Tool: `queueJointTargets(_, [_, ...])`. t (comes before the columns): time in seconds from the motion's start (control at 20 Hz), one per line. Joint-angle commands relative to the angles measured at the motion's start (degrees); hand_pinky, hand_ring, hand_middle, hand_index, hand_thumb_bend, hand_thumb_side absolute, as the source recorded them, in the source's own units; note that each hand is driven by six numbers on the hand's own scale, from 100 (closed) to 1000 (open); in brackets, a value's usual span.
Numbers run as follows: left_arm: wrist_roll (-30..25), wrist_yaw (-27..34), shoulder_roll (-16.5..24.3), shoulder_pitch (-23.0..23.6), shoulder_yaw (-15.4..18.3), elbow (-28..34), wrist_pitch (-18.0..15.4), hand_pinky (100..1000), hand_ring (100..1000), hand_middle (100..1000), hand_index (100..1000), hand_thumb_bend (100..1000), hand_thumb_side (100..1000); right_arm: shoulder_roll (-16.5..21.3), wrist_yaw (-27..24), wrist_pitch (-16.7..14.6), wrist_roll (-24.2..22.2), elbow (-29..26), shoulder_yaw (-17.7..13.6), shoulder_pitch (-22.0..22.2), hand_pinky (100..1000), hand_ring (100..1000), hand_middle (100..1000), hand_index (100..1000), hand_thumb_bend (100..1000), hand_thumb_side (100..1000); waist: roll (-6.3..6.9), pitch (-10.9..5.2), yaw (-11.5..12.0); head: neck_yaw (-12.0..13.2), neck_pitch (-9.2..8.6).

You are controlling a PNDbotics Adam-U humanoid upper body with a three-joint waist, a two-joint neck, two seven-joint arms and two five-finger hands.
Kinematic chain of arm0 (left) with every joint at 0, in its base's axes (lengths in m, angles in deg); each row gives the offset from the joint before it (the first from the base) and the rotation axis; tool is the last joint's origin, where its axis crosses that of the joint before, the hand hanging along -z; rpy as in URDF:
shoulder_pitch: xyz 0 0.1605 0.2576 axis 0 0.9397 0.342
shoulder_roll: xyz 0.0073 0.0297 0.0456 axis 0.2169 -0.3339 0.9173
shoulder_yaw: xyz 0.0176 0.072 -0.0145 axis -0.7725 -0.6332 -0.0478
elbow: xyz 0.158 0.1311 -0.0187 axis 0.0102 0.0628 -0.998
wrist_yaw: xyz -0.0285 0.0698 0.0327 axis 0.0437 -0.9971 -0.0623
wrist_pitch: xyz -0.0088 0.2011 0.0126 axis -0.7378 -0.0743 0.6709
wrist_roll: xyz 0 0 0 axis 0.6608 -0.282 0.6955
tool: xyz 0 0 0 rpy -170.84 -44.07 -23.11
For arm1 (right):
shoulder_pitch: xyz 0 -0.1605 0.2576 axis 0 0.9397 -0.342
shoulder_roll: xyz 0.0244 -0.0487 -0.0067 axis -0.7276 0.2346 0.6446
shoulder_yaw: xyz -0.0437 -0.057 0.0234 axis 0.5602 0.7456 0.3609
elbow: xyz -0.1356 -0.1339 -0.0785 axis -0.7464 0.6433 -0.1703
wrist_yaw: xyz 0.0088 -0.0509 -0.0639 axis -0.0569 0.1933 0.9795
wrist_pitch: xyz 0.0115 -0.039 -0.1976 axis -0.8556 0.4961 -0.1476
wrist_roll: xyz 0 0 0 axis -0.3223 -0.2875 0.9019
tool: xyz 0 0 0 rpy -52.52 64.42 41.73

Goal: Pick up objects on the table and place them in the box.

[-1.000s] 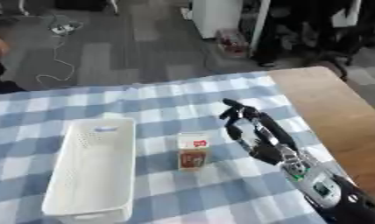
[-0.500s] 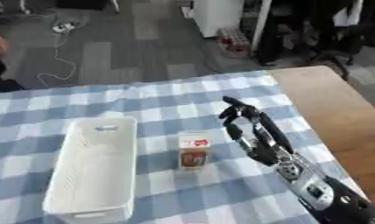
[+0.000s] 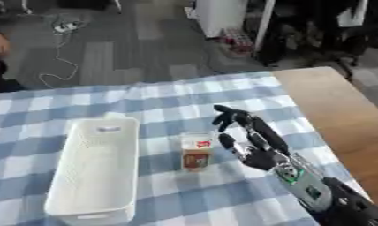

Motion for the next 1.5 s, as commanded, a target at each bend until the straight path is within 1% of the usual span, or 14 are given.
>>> queueJointTargets(0.05, [-0.3,0.4,1.5,-1.0,0.1,0.9,-0.2,396,453,639,762,124,912,1.1,0.7,0.1,-0.8,-0.2,-0.1,-1.4,776,603,693,981,306,1000,-0.01,-0.36,0.1,-0.6,-1.2])
queueJointTargets(0.2, [-0.5,0.6,1.5,-1.3,0.0,0.9,-0.2,395,453,639,763,124,912,1.5,1.2,0.4,-1.5,-0.1,-0.1,-2.0,778,605,695,981,300,1000,-0.09,-0.27,0.3,-0.8,-1.44])
queueJointTargets(0.4, [-0.6,1.0,1.6,-1.6,-0.1,0.9,-0.3,396,453,639,763,125,912,2.2,1.7,0.6,-2.7,-0.3,0.3,-2.8,786,612,705,981,289,1000,-0.2,-0.25,0.5,-1.8,-2.01])
queueJointTargets(0.45, [-0.7,1.1,1.6,-1.7,-0.1,0.9,-0.3,395,453,639,763,125,912,2.3,1.9,0.6,-3.2,-0.3,0.4,-2.9,819,644,729,991,281,1000,-0.23,-0.24,0.6,-2.0,-2.17])
queueJointTargets(0.6, [-0.9,1.3,1.7,-1.9,-0.2,0.9,-0.3,396,453,639,763,125,912,1.8,3.4,0.8,-5.2,0.1,0.6,-3.3,847,688,738,989,272,1000,-0.31,-0.18,0.7,-2.3,-2.44])
queueJointTargets(0.7, [-1.0,1.3,1.8,-2.0,-0.3,0.9,-0.4,396,453,639,763,125,912,1.2,3.6,1.1,-5.1,0.9,0.6,-3.5,872,729,741,984,277,1000,-0.32,-0.15,0.8,-2.3,-2.35])
queueJointTargets(0.8, [-1.0,1.5,1.8,-2.1,-0.3,0.9,-0.4,396,453,639,763,125,912,0.7,3.3,1.1,-4.4,1.9,0.7,-3.7,937,766,761,990,288,1000,-0.32,-0.15,0.9,-2.4,-2.31])
queueJointTargets(0.85, [-1.1,1.5,1.8,-2.2,-0.3,0.9,-0.4,396,453,639,763,125,912,0.5,3.1,0.9,-4.1,2.5,0.8,-3.8,952,776,766,995,290,1000,-0.32,-0.14,0.9,-2.5,-2.31])
queueJointTargets(0.95, [-1.1,1.6,1.8,-2.3,-0.3,0.9,-0.5,396,453,639,763,125,912,0.3,2.1,-0.1,-4.1,3.4,1.1,-3.6,930,763,755,996,302,1000,-0.32,-0.12,1.0,-2.6,-2.35])
queueJointTargets(1.0, [-1.2,1.6,1.8,-2.3,-0.3,0.9,-0.5,396,453,639,763,125,912,0.2,0.9,-0.8,-4.0,3.8,1.3,-3.3,901,745,733,986,310,1000,-0.32,-0.1,1.0,-2.6,-2.38])
queueJointTargets(1.05, [-1.2,1.7,1.8,-2.3,-0.3,0.9,-0.5,396,453,639,763,125,912,0.1,-0.5,-1.3,-3.8,4.1,1.4,-3.1,853,713,709,984,321,1000,-0.32,-0.1,1.0,-2.6,-2.4])
queueJointTargets(1.15, [-1.2,1.7,1.8,-2.4,-0.3,0.9,-0.5,396,453,639,763,125,912,0.1,-4.2,-2.1,-3.5,4.9,1.7,-2.6,819,684,687,975,320,1000,-0.32,-0.07,1.1,-2.5,-2.5])
queueJointTargets(1.35, [-1.3,1.7,1.8,-2.4,-0.3,0.9,-0.5,396,453,640,763,125,912,0.3,-10.1,-1.8,-5.0,6.4,2.2,-2.1,806,664,673,977,302,1000,-0.32,-0.02,1.1,-2.5,-2.59])
queueJointTargets(1.5, [-1.4,1.7,1.8,-2.4,-0.3,0.9,-0.5,396,453,640,763,125,912,0.5,-10.9,-1.5,-7.0,7.1,1.9,-2.2,810,663,685,990,296,1000,-0.33,0.01,1.1,-2.4,-2.51])
